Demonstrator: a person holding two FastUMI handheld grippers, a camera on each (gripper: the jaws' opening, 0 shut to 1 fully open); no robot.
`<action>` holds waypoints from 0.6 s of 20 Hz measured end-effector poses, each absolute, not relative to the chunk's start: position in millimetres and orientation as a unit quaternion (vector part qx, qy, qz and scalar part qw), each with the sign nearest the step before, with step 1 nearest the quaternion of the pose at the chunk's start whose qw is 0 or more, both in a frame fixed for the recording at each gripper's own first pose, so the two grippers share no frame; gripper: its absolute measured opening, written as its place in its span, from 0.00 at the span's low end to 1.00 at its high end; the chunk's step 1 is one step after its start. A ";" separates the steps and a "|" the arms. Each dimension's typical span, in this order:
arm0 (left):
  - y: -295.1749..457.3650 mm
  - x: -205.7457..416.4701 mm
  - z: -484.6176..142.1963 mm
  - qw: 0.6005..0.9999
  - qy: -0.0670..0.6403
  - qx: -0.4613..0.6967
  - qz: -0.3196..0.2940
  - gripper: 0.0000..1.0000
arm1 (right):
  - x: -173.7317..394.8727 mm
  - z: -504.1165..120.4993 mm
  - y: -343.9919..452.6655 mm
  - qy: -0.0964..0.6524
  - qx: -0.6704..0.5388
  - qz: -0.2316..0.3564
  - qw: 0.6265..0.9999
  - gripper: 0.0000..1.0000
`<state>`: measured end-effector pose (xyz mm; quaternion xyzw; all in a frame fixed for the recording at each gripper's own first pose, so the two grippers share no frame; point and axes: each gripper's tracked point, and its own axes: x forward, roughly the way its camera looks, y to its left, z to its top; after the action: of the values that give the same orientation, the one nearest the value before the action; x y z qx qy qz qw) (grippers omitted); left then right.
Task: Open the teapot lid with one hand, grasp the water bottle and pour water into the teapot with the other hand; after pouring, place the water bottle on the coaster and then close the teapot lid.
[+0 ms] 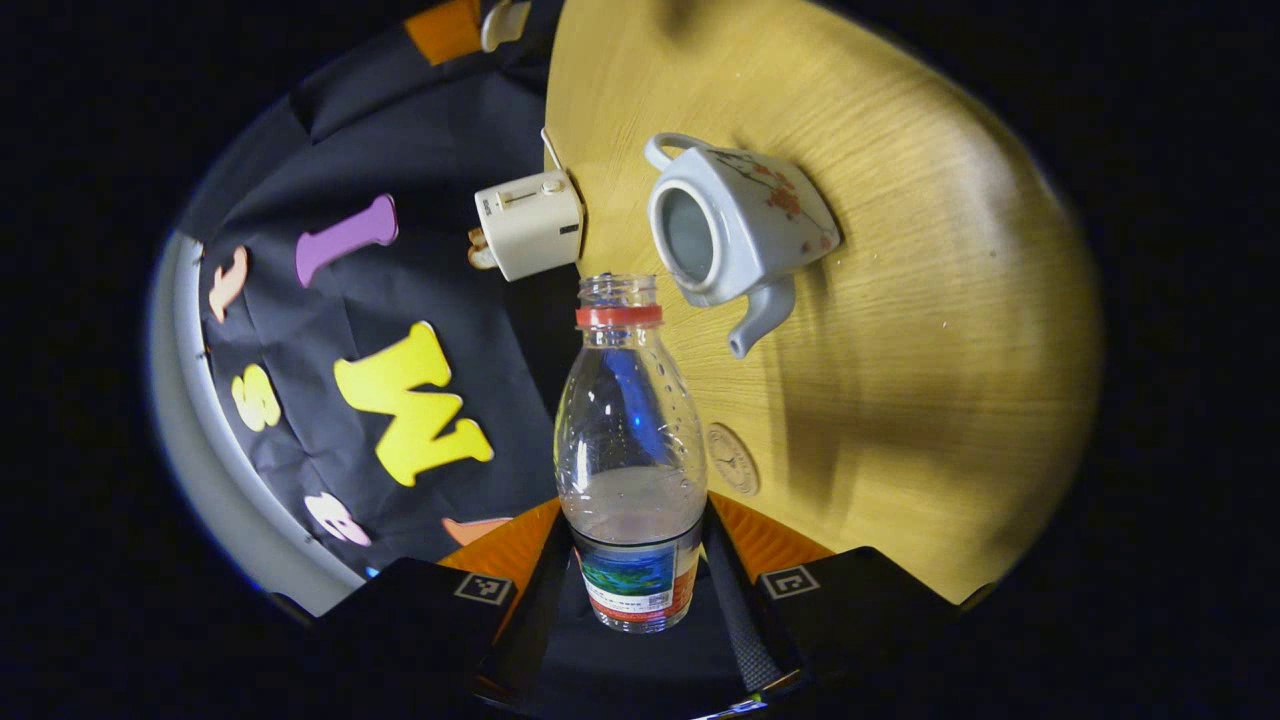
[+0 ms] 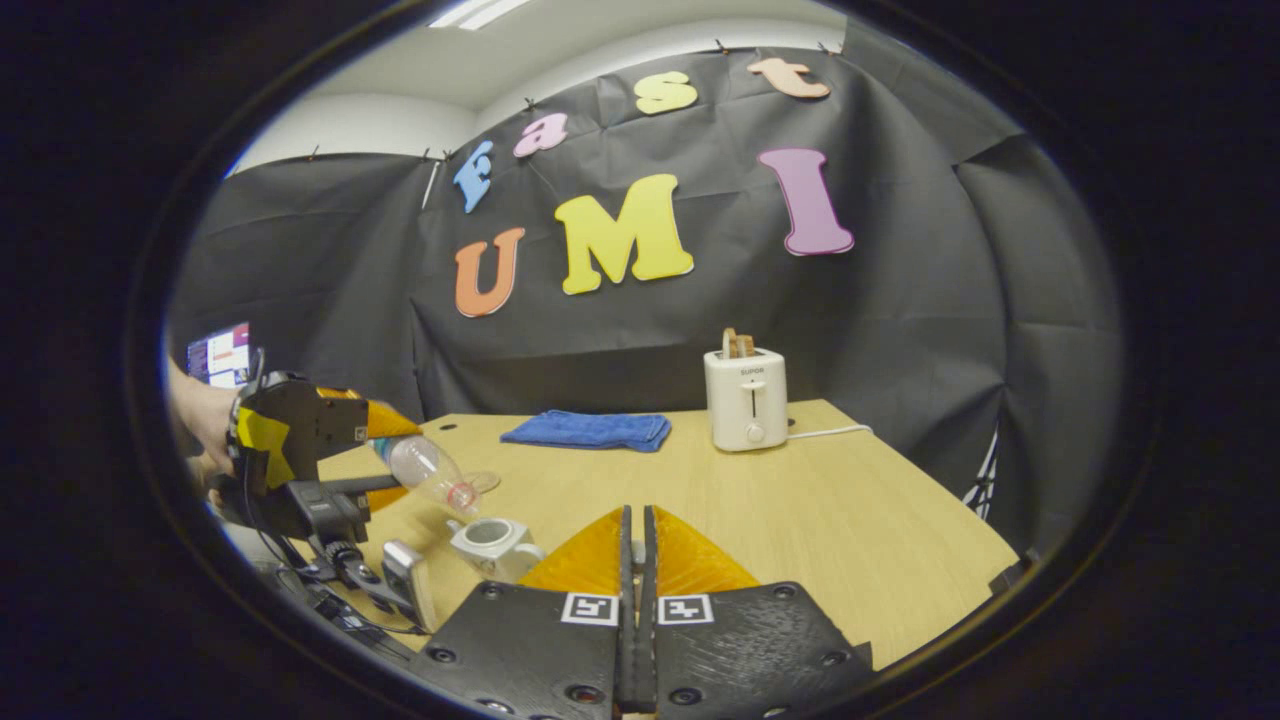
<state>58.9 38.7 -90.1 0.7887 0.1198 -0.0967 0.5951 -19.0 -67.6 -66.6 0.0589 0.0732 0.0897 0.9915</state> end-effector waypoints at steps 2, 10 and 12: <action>29.1 53.1 -83.4 0.644 0.101 0.752 -0.093 0.75 | -19.3 -64.7 -68.3 0.072 0.057 0.086 0.992 0.00; 60.8 47.4 -83.4 0.945 0.142 0.286 -0.078 0.75 | -14.2 -53.9 -51.9 0.070 0.054 0.088 0.992 0.00; 66.8 53.9 -67.0 0.976 0.142 0.149 -0.074 0.75 | -13.5 -53.5 -40.8 0.072 0.048 0.095 0.992 0.00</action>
<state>53.9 66.8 -67.0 0.1495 0.1417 -0.0736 0.9758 -13.5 -40.8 -53.5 0.0477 0.0719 0.0948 0.9917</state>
